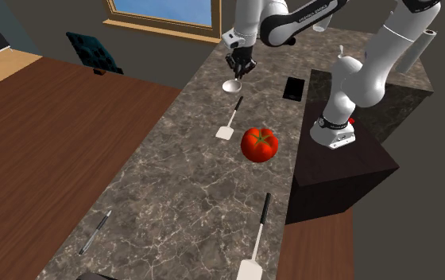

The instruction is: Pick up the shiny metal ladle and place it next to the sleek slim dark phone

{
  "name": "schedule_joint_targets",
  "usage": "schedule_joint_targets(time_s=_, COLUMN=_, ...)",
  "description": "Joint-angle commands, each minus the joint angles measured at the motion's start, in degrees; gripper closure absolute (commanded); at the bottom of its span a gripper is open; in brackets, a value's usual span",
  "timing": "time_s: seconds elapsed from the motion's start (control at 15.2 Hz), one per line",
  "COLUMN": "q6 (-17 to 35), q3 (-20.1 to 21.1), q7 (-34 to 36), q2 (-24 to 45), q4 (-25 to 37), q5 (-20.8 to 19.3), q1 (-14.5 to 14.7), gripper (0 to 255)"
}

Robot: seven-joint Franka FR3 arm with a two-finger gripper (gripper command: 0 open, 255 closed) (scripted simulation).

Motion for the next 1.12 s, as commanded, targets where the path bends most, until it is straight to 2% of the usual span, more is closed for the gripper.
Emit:
schedule_joint_targets(time_s=0.0, q6=0.2, q3=-1.4, q7=-2.0, q2=-3.1, q4=-2.9, q5=-1.4, q1=-1.5, gripper=255)
schedule_joint_targets(time_s=0.53, q6=-0.7, q3=-7.6, q7=-10.4, q2=-12.7, q4=-9.7, q5=-6.9, q1=-7.8, gripper=255)
schedule_joint_targets(time_s=1.06, q6=-2.0, q3=-15.2, q7=-20.8, q2=-18.9, q4=-12.0, q5=-12.5, q1=-14.6, gripper=255)
